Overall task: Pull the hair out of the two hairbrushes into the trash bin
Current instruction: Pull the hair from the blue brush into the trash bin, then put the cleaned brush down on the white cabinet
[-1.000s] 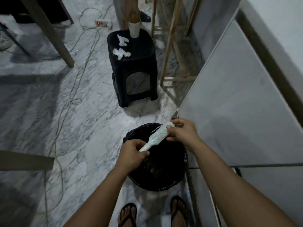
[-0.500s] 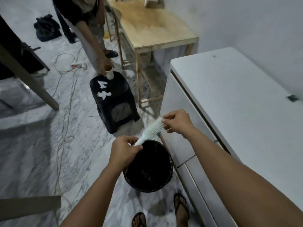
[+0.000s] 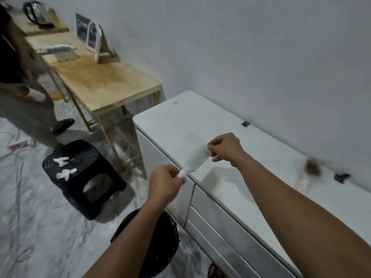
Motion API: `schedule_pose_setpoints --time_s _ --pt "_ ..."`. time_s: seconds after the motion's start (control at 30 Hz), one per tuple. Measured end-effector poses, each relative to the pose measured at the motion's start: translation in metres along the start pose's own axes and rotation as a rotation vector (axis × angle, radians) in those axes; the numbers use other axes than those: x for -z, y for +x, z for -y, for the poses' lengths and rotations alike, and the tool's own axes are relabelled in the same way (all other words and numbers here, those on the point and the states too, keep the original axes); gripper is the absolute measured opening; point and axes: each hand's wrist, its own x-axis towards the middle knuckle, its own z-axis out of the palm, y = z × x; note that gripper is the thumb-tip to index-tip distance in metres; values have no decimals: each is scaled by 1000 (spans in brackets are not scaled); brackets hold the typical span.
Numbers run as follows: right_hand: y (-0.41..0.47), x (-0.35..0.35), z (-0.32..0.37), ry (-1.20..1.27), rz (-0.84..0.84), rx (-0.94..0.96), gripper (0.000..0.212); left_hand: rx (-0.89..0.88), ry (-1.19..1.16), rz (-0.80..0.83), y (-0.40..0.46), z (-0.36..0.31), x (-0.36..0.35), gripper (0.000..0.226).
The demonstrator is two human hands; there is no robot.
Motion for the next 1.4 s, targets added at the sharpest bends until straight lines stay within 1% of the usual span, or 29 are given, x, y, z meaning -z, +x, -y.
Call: schedule_pose_setpoints --time_s 0.1,0.17,0.4,0.53,0.63,0.83,0.97,1.13,1.23,1.3,1.4 --pt "11 48 -15 25 -62 -43 2 -20 -20 65 9 -37 -35 23" --pt "19 75 -24 27 -89 -67 3 -44 -28 110 15 -58 -57 19" --pt "58 169 -65 -14 -203 -147 14 -111 -30 211 36 -127 -147 15" --pt "75 205 -87 -13 -203 -187 24 -127 -2 232 43 -150 -187 12" --pt "88 230 -103 -57 -173 -198 34 -113 6 248 45 -166 -217 13" --pt "111 255 -127 -207 -150 -171 39 -104 56 246 49 -181 -263 18" --pt "118 260 -147 -260 -84 -201 39 -68 92 280 52 -177 -280 18" --pt "122 264 -168 -237 -27 -228 34 -57 160 310 52 -169 -293 12" --pt "122 269 -173 -200 -6 -233 34 -65 186 319 55 -165 -299 12" --pt "121 273 -175 -207 15 -229 37 -83 211 308 57 -165 -302 18" --pt "116 283 -177 -277 24 -215 44 -199 413 208 54 -167 -305 42"
